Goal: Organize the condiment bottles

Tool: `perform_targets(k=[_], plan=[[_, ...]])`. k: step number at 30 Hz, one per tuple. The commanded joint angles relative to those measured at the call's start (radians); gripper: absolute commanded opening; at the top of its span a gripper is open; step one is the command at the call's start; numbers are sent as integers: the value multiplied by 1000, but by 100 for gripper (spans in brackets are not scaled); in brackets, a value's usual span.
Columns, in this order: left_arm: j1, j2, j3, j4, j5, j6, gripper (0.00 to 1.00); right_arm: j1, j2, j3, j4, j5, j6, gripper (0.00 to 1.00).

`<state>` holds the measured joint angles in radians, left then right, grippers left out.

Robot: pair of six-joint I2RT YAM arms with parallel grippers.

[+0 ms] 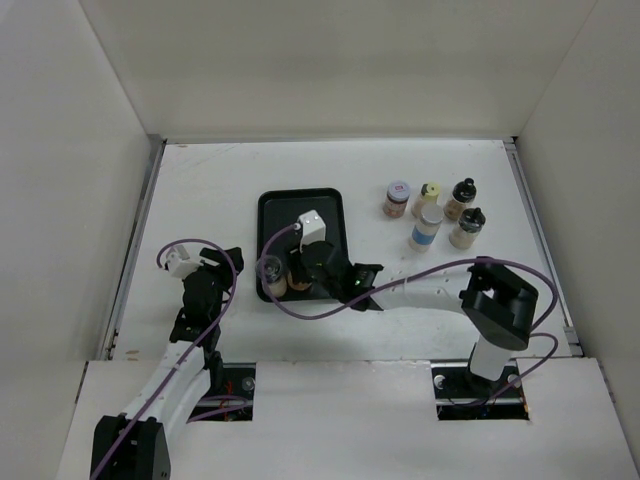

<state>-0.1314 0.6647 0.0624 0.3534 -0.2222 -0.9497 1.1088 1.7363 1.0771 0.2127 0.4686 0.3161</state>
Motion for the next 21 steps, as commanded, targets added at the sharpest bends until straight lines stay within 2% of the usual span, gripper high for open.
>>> perform_targets(k=[1,5,7,9,11,12,13,21], plan=[[6,9,-12,55,10,-1,59,16,17,-20,16,42,55,42],[8,3,-18,59,18,-6,59,33,9,-46,5,71,61,41],[3,16,-12,65,15,-4,59,41,0,-58,-6,73,87,44],[5,15,-15,67,23,-6,59,44,-1,-62,-13,64,100,54],[8,7,-19,67,21,-8,59,50,-3,-62,-15,62,94,72],[6,10,-15,67,15,-4,59,50,-10,-62,-16,62,97,78],[5,18,-12,67,14,-3,59,50,-20,-62,-21,61,103,81],[6,16,-13,67,24,-6,59,43,-139,-83,-47,35,109,84]])
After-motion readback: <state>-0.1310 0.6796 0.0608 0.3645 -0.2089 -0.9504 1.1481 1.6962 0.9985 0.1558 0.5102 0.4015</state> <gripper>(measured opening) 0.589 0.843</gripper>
